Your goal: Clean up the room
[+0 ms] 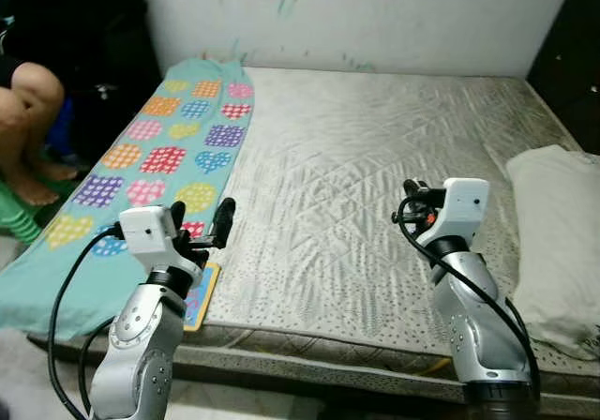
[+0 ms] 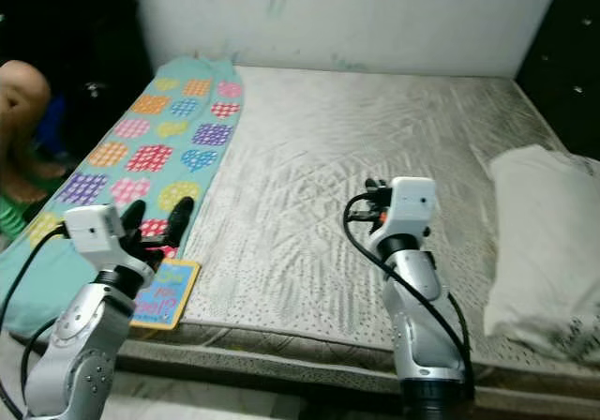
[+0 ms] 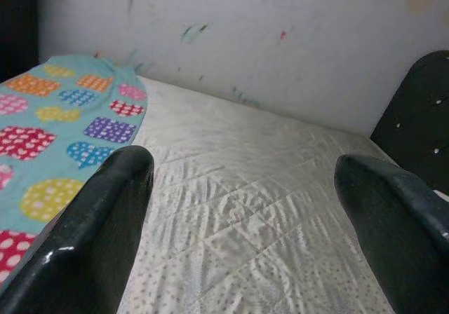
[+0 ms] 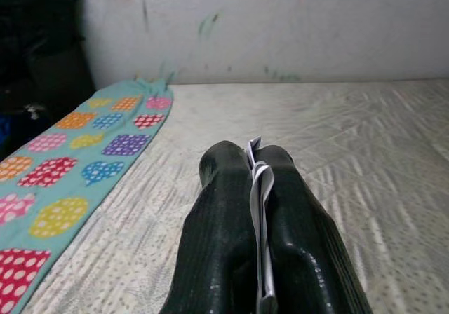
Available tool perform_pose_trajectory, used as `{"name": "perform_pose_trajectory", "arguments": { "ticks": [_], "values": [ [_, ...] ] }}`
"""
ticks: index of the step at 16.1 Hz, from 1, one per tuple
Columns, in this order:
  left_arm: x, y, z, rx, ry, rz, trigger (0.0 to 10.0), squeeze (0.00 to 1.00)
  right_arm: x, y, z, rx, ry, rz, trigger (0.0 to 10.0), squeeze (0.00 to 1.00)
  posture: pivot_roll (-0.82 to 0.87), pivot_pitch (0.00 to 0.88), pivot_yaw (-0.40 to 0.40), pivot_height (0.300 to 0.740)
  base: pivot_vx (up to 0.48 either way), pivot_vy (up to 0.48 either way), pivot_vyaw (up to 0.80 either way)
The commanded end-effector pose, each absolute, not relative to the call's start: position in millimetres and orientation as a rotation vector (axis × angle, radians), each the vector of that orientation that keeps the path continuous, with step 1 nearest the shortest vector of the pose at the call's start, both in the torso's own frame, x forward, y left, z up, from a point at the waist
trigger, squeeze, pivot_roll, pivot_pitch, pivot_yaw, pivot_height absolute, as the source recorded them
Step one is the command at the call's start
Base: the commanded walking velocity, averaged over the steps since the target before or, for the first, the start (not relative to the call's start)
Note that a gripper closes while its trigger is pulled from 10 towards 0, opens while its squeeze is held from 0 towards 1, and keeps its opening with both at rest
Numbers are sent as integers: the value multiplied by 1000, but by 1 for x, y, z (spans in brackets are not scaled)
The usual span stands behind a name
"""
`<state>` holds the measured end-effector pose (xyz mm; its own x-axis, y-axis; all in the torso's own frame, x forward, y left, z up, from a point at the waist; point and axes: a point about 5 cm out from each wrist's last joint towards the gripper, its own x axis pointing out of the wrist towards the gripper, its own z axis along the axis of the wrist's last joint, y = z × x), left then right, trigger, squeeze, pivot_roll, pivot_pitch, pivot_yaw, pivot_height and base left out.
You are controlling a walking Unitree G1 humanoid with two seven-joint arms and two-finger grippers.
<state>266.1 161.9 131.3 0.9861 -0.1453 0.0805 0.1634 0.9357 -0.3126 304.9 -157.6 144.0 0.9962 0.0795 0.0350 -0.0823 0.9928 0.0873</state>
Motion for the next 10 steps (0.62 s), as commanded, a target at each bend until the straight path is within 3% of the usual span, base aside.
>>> {"name": "perform_pose_trajectory", "arguments": {
  "ticks": [1, 2, 10],
  "values": [
    [268, 162, 133, -319, -61, -159, 10000, 0, 303, -157, 150, 83, -53, 84, 10000, 0, -58, 0, 14, 740, 0, 0, -800],
    [268, 162, 134, -319, -64, -160, 10000, 0, 303, -157, 151, 88, -57, 86, 10000, 0, -59, 0, 12, 740, 0, 0, -800],
    [269, 163, 134, -343, -57, -155, 10000, 0, 304, -161, 152, 56, -52, 91, 10000, 0, -59, 0, 6, 740, 0, 32, 0]
  ]
}}
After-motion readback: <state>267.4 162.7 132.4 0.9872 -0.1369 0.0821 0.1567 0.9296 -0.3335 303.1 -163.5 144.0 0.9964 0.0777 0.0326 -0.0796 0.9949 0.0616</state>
